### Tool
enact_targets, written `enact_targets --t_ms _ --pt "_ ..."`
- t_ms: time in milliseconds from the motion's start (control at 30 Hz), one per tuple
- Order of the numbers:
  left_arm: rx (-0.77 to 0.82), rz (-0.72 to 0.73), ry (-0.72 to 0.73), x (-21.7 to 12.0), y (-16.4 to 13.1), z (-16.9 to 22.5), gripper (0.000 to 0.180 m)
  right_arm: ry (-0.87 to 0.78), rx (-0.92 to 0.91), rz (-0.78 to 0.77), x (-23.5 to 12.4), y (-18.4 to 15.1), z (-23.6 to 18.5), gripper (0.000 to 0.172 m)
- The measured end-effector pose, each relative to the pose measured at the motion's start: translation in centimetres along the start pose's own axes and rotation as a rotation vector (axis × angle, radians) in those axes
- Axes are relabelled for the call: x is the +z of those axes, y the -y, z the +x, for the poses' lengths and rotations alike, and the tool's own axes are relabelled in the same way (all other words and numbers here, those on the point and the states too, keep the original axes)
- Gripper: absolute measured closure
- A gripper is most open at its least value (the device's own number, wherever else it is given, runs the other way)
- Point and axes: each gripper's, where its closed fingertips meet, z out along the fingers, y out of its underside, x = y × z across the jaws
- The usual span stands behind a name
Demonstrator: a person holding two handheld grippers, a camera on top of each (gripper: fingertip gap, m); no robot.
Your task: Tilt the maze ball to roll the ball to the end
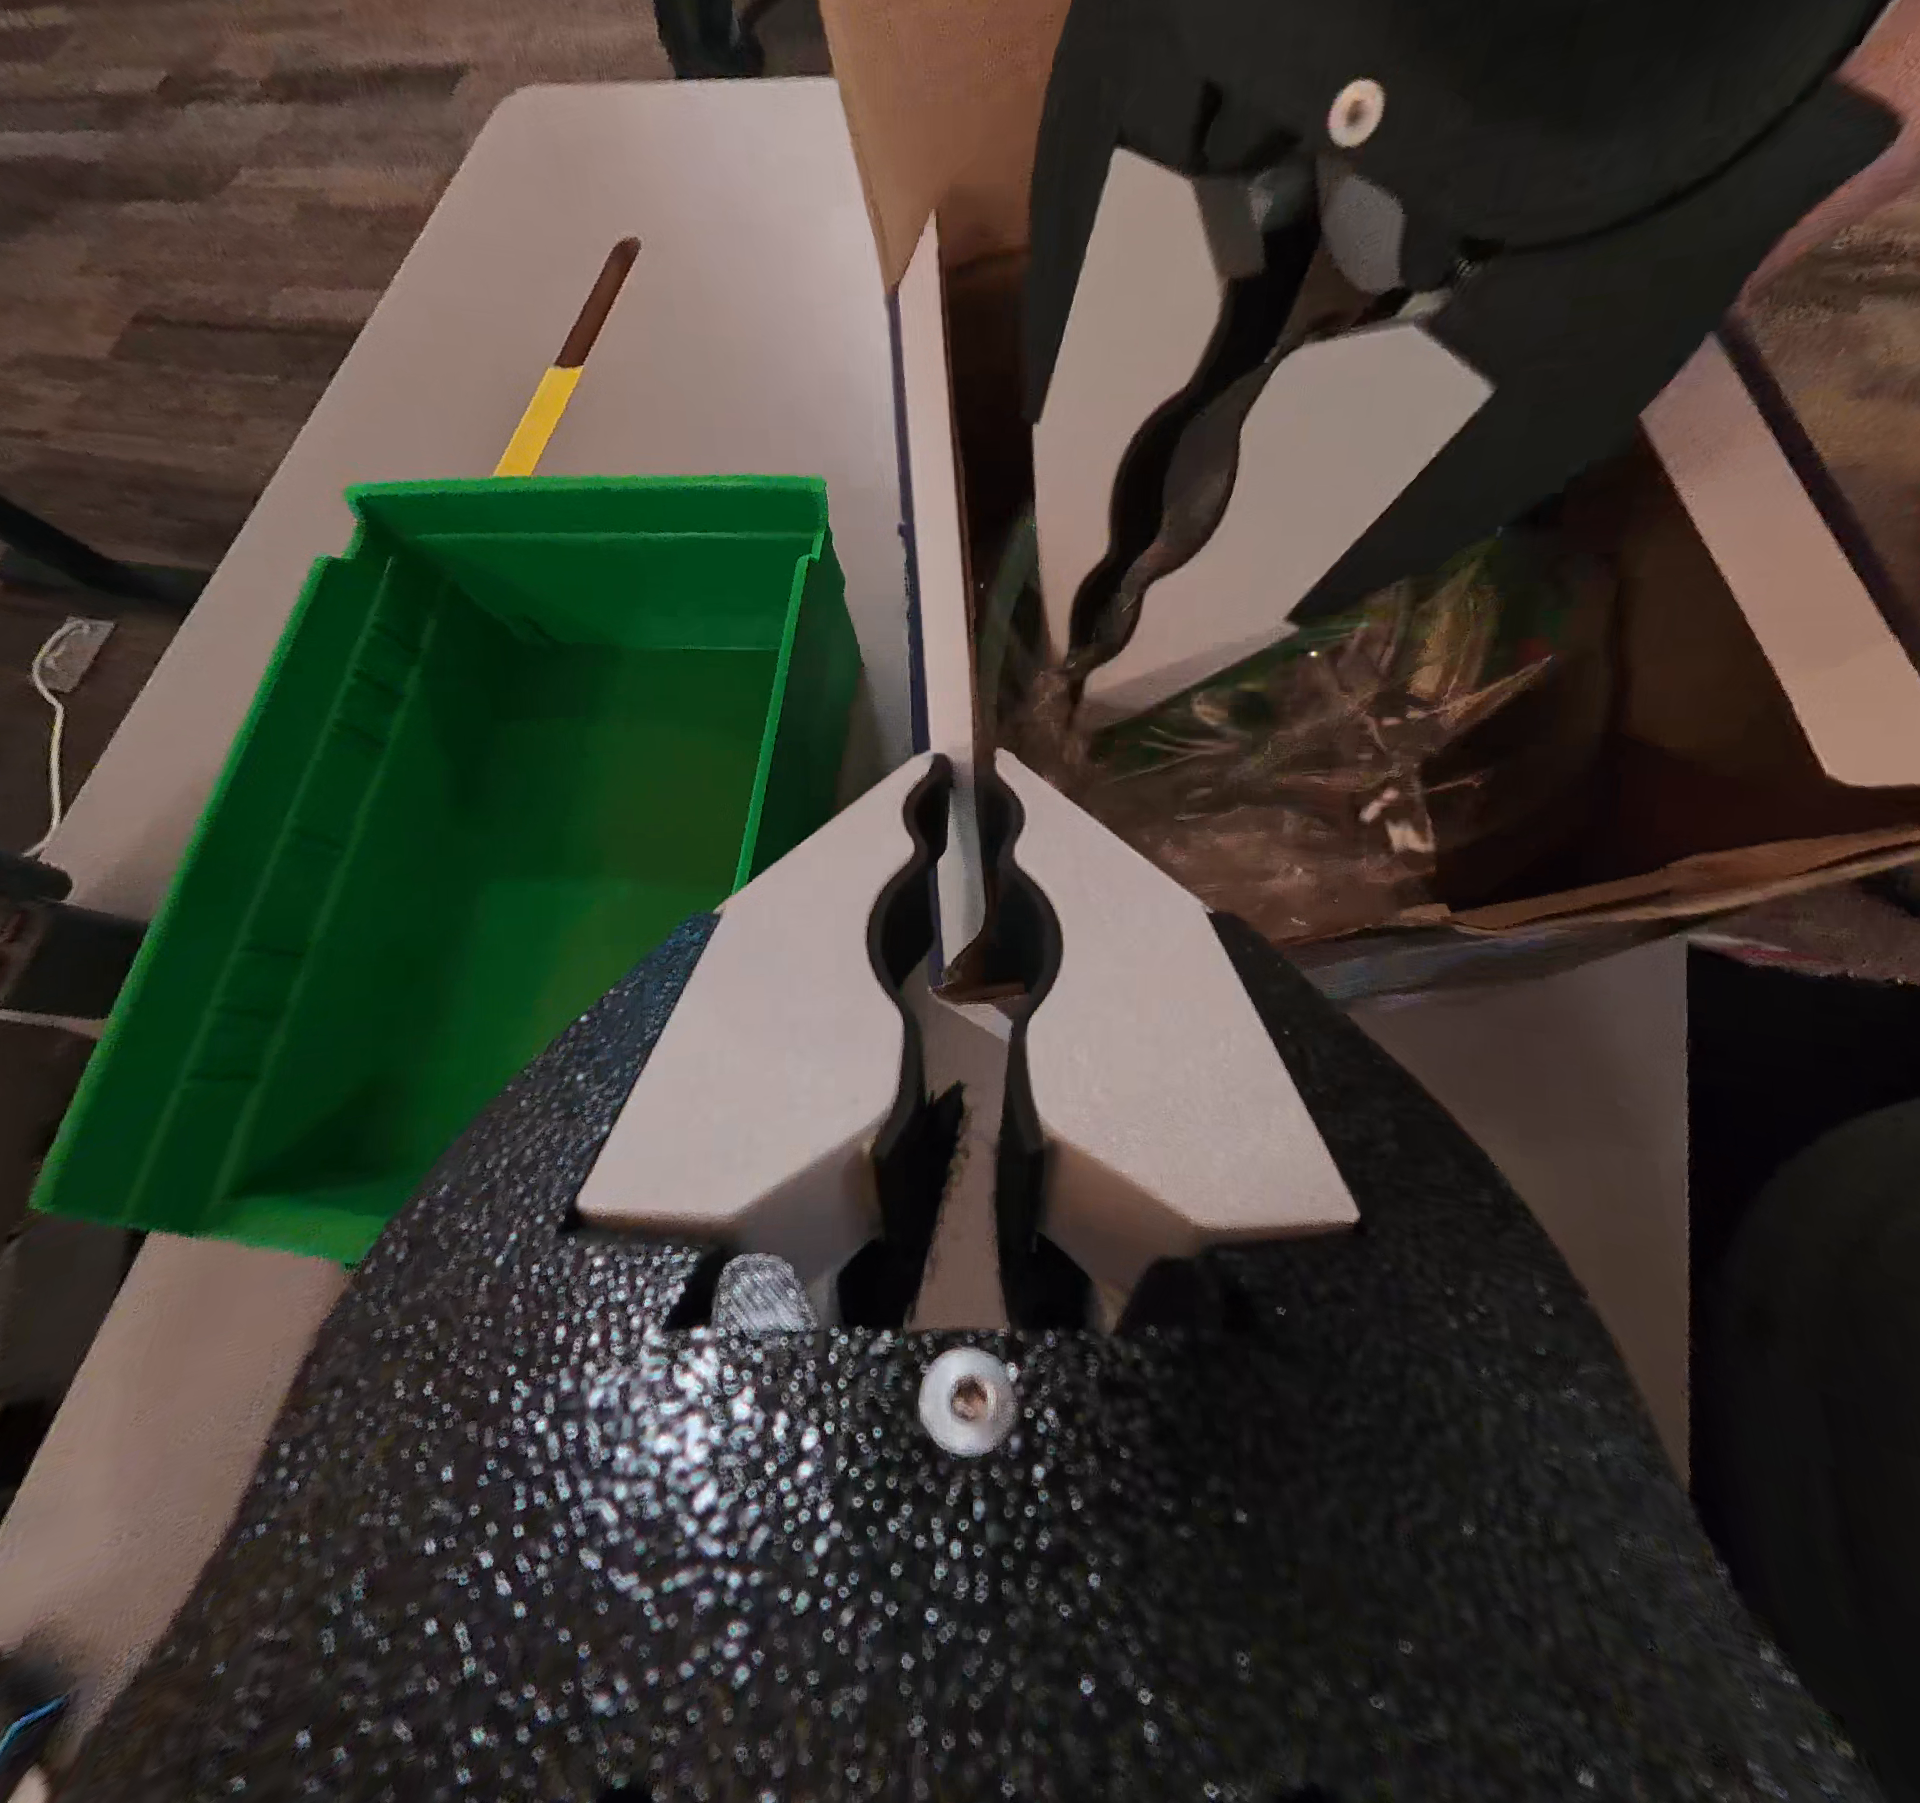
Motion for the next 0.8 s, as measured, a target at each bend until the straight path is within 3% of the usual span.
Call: enact_targets --t_ms 167,333,533,700,800 --pt "0.014 0.098 0.021 0.1 0.2 0.3 0.176 -0.165 -0.185 0.023 -1.0 -0.2 0.5 0.172" --pt "0.043 0.184 0.109 -0.3 -0.5 -0.4 0.180 -0.334 -0.227 0.221 -6.1 0.7 1.0 0.172" --pt "-0.068 0.358 0.126 -2.2 -0.1 -1.6 0.180 -0.531 -0.236 0.415 -11.4 0.8 2.4 0.172" --pt "-0.053 0.548 0.140 -4.6 1.1 -1.4 0.146 -0.717 -0.295 0.540 -15.0 2.4 3.4 0.172" --pt "0.029 0.666 0.025 -5.8 2.1 1.6 0.131 -0.790 -0.286 0.632 -17.3 3.3 3.8 0.172"
